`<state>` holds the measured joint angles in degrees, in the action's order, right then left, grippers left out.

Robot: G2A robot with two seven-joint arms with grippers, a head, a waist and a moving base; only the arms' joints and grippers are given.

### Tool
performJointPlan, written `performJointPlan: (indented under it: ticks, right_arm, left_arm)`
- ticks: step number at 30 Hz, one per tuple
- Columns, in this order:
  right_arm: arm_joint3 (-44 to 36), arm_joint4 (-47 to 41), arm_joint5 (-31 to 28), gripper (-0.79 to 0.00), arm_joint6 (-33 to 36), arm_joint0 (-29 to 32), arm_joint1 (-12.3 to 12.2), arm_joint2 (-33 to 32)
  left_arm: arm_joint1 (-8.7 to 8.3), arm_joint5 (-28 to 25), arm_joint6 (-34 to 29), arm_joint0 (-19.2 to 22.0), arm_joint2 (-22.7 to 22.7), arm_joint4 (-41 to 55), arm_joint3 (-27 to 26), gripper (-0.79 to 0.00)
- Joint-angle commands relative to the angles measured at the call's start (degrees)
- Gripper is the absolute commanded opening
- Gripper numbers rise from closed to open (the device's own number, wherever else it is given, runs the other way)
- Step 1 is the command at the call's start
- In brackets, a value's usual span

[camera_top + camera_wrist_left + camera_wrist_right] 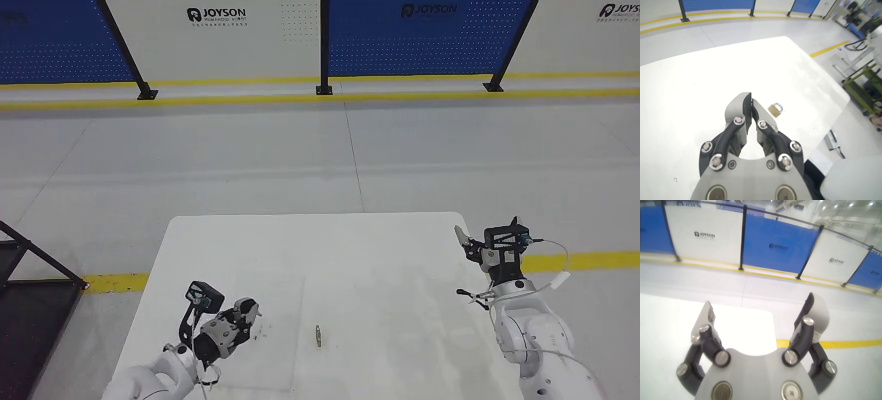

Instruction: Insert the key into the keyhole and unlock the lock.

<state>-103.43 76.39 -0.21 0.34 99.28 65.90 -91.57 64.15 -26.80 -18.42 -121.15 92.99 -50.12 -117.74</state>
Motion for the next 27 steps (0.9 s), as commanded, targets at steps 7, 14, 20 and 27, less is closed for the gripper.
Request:
performJointPlan:
  ticks: [7,14,20,27]
  right_arm:
    - [-7.7,8.0,-3.6,0.000,2.9,6.7,0.2,6.7]
    - [-10.0,18.8,-9.3,0.000,6.3,11.4,0.4,18.0]
    - [-7.0,20.9,-14.3,0.000,9.7,10.7,1.0,27.0]
    - [-0.2,19.0,-12.1,0.000,13.2,4.8,2.8,35.9]
  left_arm:
    - [-0.51,-10.1,1.4,1.9,2.9,12.6,5.7,-0.785]
    - [-0.51,-10.1,1.4,1.9,2.9,12.6,5.7,-0.785]
    - [-0.51,-10.1,1.4,1.9,2.9,12.6,5.7,-0.785]
    - [-0.51,-10.1,1.4,1.9,2.9,12.6,5.7,-0.785]
